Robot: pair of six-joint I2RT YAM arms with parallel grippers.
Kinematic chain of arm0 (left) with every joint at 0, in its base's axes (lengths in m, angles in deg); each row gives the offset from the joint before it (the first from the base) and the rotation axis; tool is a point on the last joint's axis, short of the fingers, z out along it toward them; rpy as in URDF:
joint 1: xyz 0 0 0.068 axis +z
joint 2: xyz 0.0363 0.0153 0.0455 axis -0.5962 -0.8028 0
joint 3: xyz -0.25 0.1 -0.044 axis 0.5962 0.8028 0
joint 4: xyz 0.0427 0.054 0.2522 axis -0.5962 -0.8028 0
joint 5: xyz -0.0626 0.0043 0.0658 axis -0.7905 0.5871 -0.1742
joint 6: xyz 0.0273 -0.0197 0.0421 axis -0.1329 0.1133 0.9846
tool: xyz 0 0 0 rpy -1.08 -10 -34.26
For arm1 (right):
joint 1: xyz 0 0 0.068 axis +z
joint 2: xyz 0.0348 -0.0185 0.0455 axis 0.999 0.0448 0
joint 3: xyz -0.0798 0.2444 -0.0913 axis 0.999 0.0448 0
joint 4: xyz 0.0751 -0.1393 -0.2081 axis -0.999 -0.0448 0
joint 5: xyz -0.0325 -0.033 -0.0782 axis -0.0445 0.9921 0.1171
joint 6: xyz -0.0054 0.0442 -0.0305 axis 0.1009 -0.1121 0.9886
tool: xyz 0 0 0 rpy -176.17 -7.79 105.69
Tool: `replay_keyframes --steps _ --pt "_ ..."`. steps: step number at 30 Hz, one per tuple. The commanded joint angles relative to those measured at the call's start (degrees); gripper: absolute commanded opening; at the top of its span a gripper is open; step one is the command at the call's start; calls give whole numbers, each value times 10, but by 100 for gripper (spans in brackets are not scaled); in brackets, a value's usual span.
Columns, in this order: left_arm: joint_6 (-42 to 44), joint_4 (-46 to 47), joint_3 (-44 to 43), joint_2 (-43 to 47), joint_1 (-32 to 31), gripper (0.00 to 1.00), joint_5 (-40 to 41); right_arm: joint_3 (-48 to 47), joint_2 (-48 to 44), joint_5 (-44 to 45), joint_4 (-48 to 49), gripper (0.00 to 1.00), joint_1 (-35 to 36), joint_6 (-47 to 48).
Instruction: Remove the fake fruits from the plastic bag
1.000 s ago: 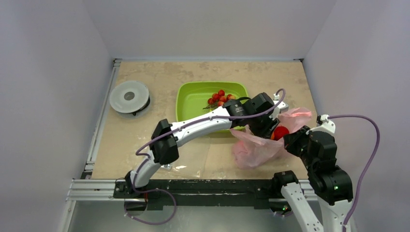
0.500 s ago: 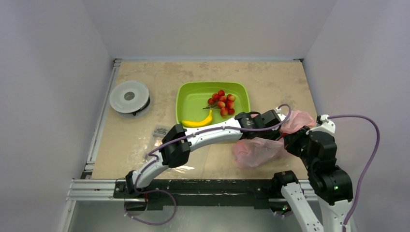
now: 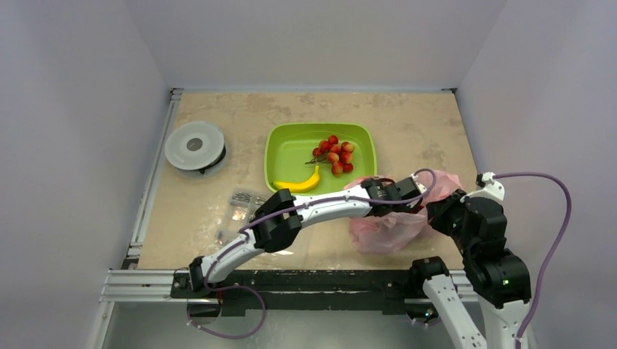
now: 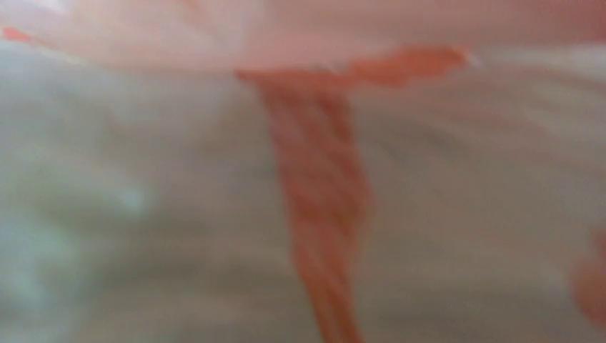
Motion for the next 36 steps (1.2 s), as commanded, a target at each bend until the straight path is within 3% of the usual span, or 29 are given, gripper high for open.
replay_keyframes --steps 1,7,12,19,24,29,33,36 --pt "-16 5 -10 -22 -8 76 8 -11 3 3 10 0 0 6" --pt "-1 7 -11 -40 -9 69 14 -7 1 0 8 0 -1 5" --pt "24 28 -9 -3 -4 43 11 -4 -1 1 11 0 0 5" --pt "-8 107 57 114 24 23 -89 -1 -4 3 10 0 0 4" --pt "-44 170 91 184 54 9 -213 8 -7 2 12 0 0 2" --pt "-44 172 110 244 86 6 -301 8 -6 -2 16 0 0 1" --pt "22 135 154 320 103 7 -272 5 -5 -1 16 0 0 1" --pt "75 116 192 386 120 7 -203 10 -6 -3 18 0 0 0"
